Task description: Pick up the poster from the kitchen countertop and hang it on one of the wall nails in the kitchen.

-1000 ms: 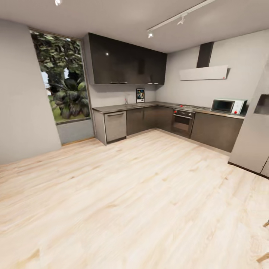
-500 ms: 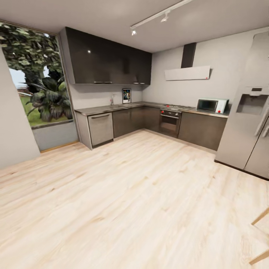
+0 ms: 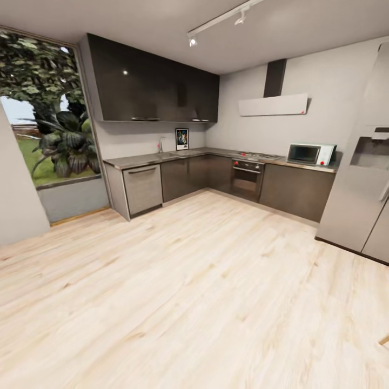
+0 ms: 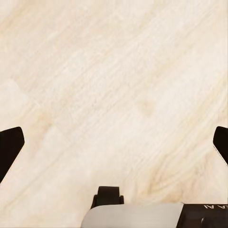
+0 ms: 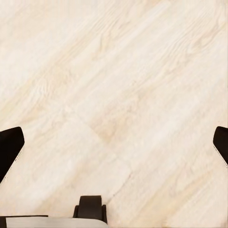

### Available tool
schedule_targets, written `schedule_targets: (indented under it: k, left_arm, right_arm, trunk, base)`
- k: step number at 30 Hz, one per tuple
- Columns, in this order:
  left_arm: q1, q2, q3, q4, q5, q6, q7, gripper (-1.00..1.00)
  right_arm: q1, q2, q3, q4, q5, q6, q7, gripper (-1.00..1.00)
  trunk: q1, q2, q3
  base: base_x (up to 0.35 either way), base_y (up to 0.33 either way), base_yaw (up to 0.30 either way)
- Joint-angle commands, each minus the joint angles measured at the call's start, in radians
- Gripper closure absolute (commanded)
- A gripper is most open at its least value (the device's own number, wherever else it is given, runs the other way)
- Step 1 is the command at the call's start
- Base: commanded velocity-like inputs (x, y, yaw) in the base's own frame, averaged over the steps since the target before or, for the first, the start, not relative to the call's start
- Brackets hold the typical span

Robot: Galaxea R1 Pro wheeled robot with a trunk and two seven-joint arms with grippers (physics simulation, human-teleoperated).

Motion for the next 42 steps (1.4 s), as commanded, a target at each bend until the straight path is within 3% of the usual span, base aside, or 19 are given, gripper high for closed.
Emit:
schedule_targets:
  k: [1, 42]
  left_arm:
    - [0.000, 0.000, 0.001, -0.001, 0.000, -0.002, 0.000, -1.00]
    - [0.000, 0.000, 0.001, -0.001, 0.000, -0.001, 0.000, -1.00]
  right_arm:
    - [-0.001, 0.000, 0.001, 0.001, 0.001, -0.003, 0.000, -1.00]
    - [-0.001, 0.000, 0.000, -0.001, 0.001, -0.003, 0.000, -1.00]
  trunk:
    - [0.001, 0.000, -0.001]
    - [0.001, 0.000, -0.001]
  base:
    - [0.339, 0.000, 0.000]
    - [0.338, 0.000, 0.000]
